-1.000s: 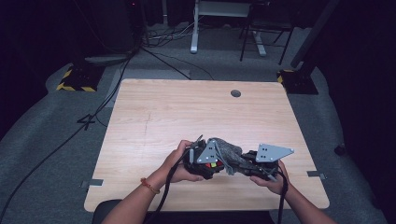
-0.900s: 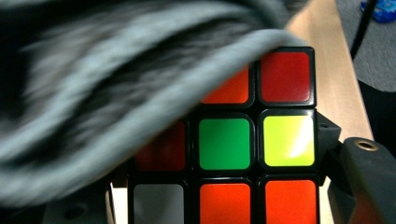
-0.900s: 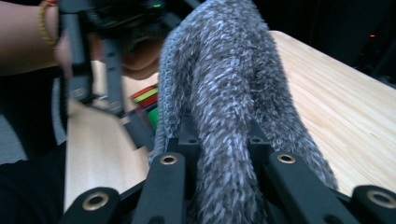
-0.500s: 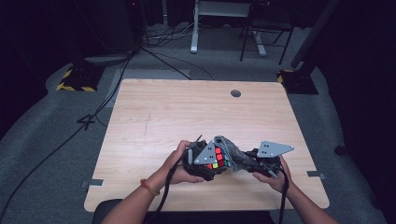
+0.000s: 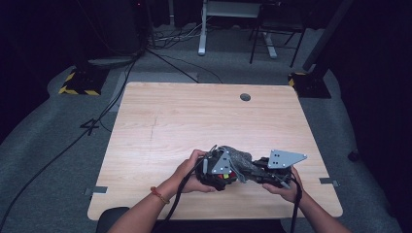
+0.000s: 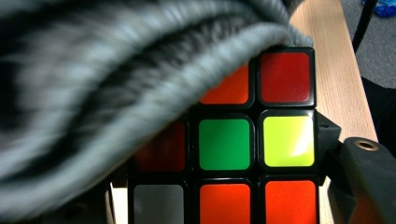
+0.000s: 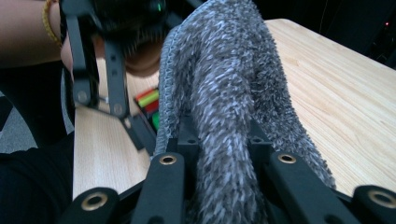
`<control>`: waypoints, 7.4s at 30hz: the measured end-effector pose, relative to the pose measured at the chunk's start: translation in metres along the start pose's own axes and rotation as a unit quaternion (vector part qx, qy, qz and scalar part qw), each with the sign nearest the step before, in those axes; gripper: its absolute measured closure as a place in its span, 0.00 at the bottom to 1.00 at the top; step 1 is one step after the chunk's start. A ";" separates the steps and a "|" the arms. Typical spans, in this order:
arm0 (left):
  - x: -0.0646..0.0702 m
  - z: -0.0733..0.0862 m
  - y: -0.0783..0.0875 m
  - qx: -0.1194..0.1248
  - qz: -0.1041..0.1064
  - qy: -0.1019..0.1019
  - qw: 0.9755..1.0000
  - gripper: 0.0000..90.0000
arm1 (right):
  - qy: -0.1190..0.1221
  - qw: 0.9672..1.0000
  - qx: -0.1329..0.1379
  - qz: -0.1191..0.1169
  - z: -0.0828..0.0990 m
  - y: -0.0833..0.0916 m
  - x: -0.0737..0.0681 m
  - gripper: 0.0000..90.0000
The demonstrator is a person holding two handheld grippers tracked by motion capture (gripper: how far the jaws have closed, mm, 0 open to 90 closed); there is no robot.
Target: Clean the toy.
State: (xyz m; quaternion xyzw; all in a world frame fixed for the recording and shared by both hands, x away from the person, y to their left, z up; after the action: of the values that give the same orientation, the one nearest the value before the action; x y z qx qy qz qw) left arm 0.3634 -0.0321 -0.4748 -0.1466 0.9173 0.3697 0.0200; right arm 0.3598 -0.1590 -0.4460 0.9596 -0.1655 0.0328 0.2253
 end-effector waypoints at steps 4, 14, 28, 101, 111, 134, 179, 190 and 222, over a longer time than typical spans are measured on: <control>0.000 -0.001 0.000 0.005 0.003 0.002 1.000 0.37 | 0.003 1.000 -0.016 0.015 0.004 -0.003 0.004 0.83; -0.010 -0.008 0.033 0.079 -0.013 0.020 0.997 0.37 | -0.024 0.998 -0.051 0.034 0.028 -0.007 0.019 0.83; -0.008 -0.006 0.032 0.096 0.013 0.022 0.995 0.37 | -0.038 0.999 0.001 -0.016 0.017 -0.004 0.007 0.83; -0.008 0.001 0.028 0.075 0.032 0.019 0.996 0.36 | -0.028 1.000 -0.014 -0.003 0.006 -0.020 0.000 0.83; 0.001 -0.006 0.024 0.072 0.042 0.002 0.996 0.36 | -0.040 0.999 -0.027 0.024 0.015 -0.020 0.011 0.83; -0.017 -0.002 0.034 0.094 0.029 0.035 0.995 0.36 | -0.011 1.000 -0.012 -0.027 0.004 -0.020 -0.011 0.83; -0.012 -0.003 0.020 0.049 0.022 0.015 0.998 0.37 | -0.031 0.998 -0.062 -0.006 0.040 -0.018 0.011 0.84; -0.012 -0.008 0.029 0.083 0.022 0.018 0.996 0.37 | -0.068 0.994 -0.074 -0.045 0.052 -0.028 0.007 0.83; -0.014 -0.002 0.029 0.058 0.014 0.024 0.998 0.37 | -0.079 0.995 0.025 -0.049 0.027 -0.007 0.007 0.84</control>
State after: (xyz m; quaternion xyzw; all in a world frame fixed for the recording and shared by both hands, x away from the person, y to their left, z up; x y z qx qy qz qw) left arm 0.3688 -0.0098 -0.4517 -0.1411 0.9394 0.3125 0.0014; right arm 0.3683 -0.1667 -0.4720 0.9714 -0.1345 -0.0499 0.1890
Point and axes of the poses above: each handheld gripper's, and its own axes: y roughly backward along the jaws, z roughly out of its underside, x roughly to its right, the point moved 7 cm from there along -y, roughly forward along the jaws, and after that the axes turned 6 degrees about y, right-handed, at the moved point
